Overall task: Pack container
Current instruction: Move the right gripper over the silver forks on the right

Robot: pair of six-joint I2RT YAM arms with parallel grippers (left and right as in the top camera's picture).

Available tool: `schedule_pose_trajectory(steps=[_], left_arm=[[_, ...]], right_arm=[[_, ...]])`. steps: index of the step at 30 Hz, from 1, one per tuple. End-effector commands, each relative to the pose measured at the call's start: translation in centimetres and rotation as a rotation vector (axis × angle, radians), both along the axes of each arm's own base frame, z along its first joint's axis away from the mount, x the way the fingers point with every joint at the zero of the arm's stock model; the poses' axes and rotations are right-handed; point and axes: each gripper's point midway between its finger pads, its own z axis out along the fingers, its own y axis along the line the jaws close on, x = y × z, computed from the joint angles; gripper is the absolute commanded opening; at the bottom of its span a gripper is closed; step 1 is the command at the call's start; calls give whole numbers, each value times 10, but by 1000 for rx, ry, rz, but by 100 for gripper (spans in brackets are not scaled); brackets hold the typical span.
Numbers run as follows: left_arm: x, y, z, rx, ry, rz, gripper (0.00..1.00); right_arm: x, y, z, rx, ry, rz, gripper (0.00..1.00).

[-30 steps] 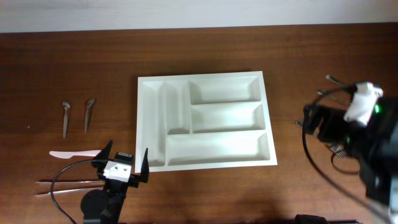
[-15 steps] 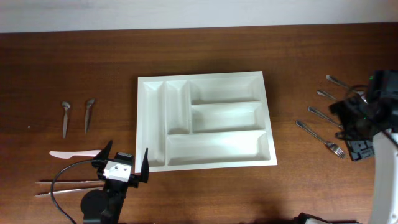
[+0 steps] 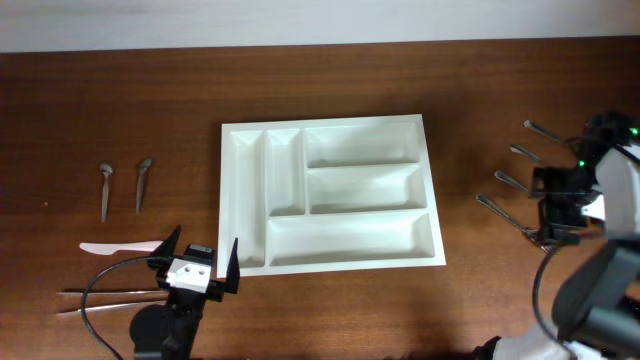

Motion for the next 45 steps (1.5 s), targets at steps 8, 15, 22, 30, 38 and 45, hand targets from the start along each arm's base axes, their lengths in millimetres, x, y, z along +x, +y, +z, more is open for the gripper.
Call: schedule_pose_trajectory(steps=[8, 15, 22, 30, 38, 45], left_arm=[[0, 2, -1, 17, -9, 9, 99], [0, 2, -1, 17, -9, 9, 99], [0, 2, -1, 17, -9, 9, 99], [0, 2, -1, 17, -9, 9, 99], [0, 2, -1, 17, -9, 9, 99], [0, 2, -1, 17, -9, 9, 99]], right_arm=[[6, 3, -11, 27, 44, -365, 99], [2, -21, -15, -117, 52, -387, 99], [9, -39, -14, -234, 37, -178, 98], [-16, -18, -7, -216, 89, -91, 96], [-19, -8, -37, -254, -134, 41, 99], [-10, -10, -49, -256, -164, 21, 100]])
